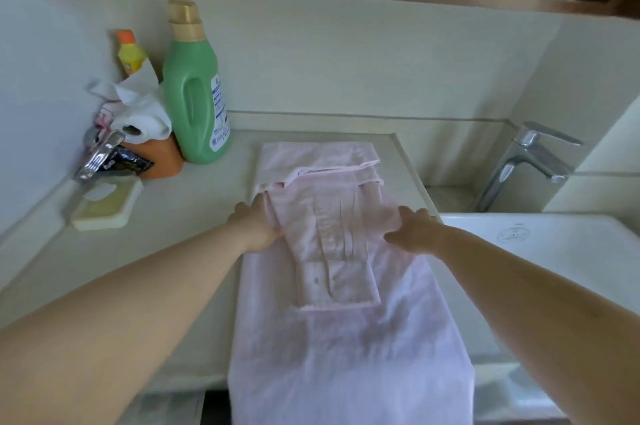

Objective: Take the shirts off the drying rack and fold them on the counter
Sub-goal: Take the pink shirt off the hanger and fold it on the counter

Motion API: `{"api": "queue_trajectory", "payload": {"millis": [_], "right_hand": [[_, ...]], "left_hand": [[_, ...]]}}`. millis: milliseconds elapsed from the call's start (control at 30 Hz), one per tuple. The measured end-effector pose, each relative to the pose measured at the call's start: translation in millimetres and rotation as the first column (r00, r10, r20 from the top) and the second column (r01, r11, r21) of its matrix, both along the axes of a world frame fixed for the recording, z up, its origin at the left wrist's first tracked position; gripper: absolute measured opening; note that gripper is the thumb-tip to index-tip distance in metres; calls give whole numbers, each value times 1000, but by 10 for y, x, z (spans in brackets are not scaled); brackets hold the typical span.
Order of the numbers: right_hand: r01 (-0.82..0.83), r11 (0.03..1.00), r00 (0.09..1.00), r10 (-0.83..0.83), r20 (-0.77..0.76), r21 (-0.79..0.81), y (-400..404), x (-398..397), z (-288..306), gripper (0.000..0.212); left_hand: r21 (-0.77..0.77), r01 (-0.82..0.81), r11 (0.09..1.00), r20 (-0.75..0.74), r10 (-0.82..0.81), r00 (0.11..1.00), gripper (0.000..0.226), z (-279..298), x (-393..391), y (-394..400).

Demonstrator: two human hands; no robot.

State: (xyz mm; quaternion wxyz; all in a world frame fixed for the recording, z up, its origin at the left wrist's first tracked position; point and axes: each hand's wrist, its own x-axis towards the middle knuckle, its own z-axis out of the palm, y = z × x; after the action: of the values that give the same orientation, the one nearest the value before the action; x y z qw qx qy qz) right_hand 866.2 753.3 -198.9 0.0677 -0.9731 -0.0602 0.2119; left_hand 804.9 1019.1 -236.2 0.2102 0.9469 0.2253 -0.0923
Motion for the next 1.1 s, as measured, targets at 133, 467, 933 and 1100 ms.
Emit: {"api": "queue_trajectory", "payload": {"millis": [133,467,933,1100], "right_hand": [[-2,998,998,-2,68,58,-292,-592,16,52],[280,909,941,-323,99,309,-947,-1712,-476,36],[664,172,706,-463,-536,727,-862,-1988,-919,39],[678,177,716,-376,-588,713,-986,-2087,-671,24]], "left_hand": [[-55,-111,992,16,112,994,81,-22,-715,-251],[-275,-296,915,229,361,904,18,-183,-1986,-741],[-739,-340,582,-114,389,914,28,-581,-2452,-1010],[-695,-315,646,-73,373,925,18,-284,-2682,-1076]]}}
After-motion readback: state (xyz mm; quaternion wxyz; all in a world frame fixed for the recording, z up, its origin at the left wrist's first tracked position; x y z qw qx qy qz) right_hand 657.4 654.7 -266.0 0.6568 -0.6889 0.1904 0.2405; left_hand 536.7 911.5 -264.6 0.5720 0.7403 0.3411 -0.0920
